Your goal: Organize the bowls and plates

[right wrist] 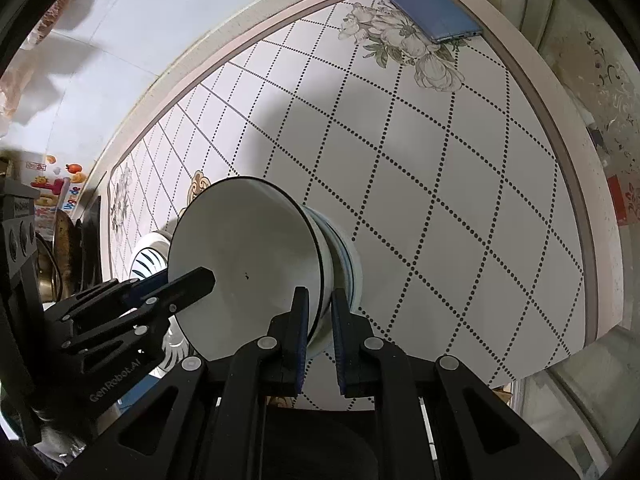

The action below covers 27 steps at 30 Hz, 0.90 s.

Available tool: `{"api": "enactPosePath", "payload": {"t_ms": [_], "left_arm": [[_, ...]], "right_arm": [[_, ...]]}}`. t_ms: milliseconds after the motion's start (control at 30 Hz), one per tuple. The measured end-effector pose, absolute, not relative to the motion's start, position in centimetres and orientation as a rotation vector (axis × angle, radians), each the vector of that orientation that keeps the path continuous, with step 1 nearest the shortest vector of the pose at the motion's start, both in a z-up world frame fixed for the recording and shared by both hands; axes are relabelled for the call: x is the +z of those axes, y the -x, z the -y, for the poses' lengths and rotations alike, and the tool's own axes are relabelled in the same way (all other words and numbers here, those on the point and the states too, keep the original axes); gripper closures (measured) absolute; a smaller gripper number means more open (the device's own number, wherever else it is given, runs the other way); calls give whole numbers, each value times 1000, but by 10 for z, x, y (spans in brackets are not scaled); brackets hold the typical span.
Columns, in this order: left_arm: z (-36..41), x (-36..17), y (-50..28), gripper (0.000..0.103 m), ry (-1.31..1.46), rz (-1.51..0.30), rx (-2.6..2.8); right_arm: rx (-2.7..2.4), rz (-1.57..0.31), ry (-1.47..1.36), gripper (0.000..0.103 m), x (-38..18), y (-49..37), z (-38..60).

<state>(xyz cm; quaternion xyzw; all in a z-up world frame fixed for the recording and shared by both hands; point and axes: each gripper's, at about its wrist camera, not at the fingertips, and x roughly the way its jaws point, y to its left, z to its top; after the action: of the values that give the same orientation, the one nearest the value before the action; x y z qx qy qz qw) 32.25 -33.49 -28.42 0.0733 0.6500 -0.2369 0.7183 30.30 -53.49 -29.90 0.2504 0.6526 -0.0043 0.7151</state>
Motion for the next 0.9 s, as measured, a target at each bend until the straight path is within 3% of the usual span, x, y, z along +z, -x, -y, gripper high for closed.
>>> {"api": "enactPosePath", "payload": {"t_ms": [600, 900], "left_arm": [[334, -291, -319, 85, -180, -1450, -505], [322, -242, -303, 84, -222, -1353, -508]], "right_arm": [[-2, -1474, -517, 89, -306, -308, 532], [-25, -1440, -470, 85, -283, -299, 521]]}}
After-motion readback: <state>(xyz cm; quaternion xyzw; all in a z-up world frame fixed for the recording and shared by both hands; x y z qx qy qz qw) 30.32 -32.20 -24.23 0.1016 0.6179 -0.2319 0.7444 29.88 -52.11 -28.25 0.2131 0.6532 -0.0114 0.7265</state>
